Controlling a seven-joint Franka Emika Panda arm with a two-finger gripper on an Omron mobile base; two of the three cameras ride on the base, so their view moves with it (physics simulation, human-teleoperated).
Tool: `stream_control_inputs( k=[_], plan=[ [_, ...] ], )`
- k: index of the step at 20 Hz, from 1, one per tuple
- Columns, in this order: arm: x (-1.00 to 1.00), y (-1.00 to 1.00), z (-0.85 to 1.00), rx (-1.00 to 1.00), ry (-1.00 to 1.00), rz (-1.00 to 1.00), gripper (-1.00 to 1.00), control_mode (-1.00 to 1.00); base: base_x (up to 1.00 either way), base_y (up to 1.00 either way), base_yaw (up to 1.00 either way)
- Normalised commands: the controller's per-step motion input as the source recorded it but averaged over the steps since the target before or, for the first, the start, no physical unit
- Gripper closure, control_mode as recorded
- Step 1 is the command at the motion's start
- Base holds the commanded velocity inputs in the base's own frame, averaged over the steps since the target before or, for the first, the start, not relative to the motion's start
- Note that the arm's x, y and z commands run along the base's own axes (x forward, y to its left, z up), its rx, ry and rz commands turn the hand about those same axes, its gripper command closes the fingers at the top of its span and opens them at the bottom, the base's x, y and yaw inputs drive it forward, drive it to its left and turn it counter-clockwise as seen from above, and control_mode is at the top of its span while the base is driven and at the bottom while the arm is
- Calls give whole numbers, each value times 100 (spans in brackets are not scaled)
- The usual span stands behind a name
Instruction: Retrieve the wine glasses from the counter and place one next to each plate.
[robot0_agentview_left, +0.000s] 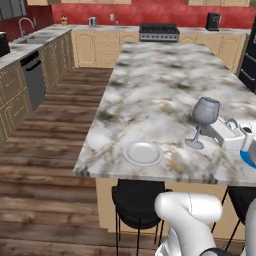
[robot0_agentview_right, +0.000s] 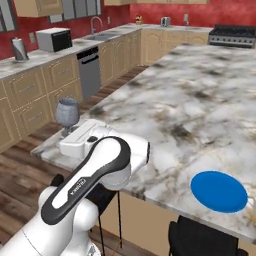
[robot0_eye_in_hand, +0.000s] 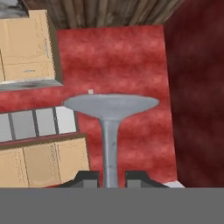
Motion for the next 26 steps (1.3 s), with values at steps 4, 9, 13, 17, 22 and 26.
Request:
stream_control_inputs(
  k=[4,9,13,17,22,26],
  plan=[
    [30,-6,-10,0,0,14,100,-100,34,-9,17],
    [60,-5,-28,-15,4,18,100,-100,0,0,0],
    [23,-19,-31,-21,-4,19,100,-100,0,0,0],
    [9,-43,-37,-11,-15,15,100,-100,0,0,0],
    [9,-42,-31,-6,-18,1,100,-100,0,0,0],
    [21,-11,-15,-4,-10,-24,100,-100,0,0,0]
  ],
)
